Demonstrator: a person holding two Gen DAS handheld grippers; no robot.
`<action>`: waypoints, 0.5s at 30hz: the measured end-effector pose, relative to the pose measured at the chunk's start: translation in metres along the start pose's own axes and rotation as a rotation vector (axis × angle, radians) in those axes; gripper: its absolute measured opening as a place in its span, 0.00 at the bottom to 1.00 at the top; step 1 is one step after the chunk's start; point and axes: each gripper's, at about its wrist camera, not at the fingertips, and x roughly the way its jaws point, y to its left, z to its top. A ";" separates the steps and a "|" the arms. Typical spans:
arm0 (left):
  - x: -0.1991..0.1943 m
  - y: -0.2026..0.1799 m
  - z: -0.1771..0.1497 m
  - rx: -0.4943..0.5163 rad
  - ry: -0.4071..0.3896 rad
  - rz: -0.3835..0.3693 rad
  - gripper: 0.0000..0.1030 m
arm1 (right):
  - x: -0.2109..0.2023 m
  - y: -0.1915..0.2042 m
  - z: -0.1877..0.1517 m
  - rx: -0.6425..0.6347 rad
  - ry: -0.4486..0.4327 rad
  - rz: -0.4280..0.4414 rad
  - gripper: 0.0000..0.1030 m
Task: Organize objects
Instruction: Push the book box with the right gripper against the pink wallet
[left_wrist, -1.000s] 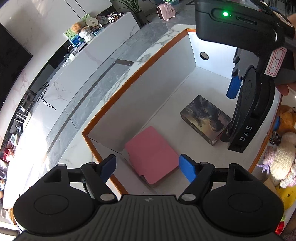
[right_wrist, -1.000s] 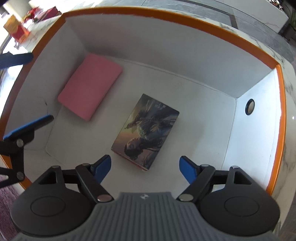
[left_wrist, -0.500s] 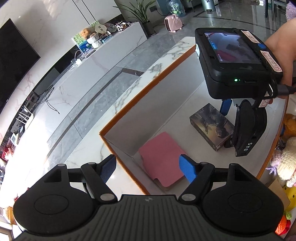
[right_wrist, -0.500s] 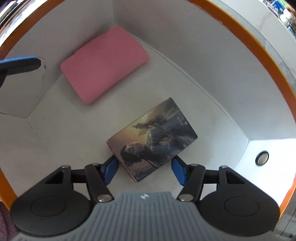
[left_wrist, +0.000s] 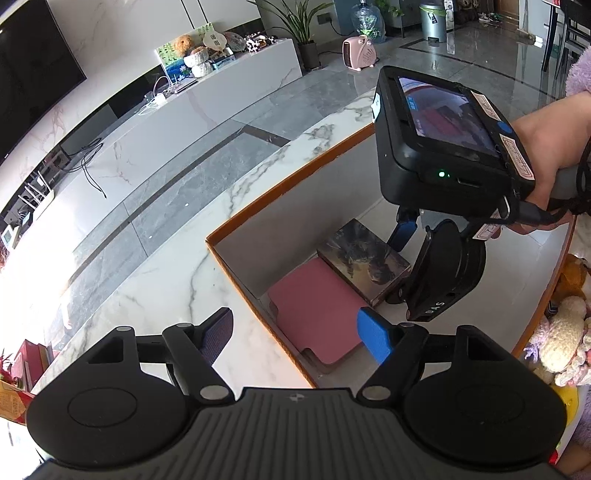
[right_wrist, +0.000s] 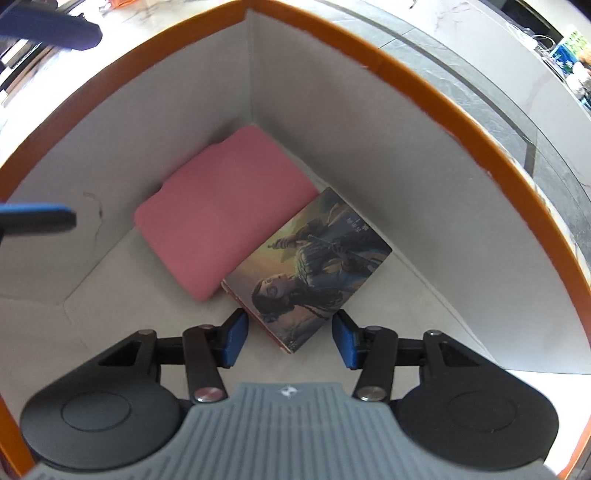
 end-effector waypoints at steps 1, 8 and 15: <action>0.001 0.001 0.000 -0.002 -0.001 0.000 0.85 | 0.000 -0.002 -0.002 0.009 -0.005 0.003 0.54; 0.004 0.007 -0.008 -0.040 0.016 -0.022 0.75 | -0.002 -0.001 -0.015 0.049 0.025 0.050 0.89; 0.008 0.012 -0.009 -0.072 0.045 -0.062 0.48 | 0.000 -0.002 -0.018 0.140 0.017 0.019 0.85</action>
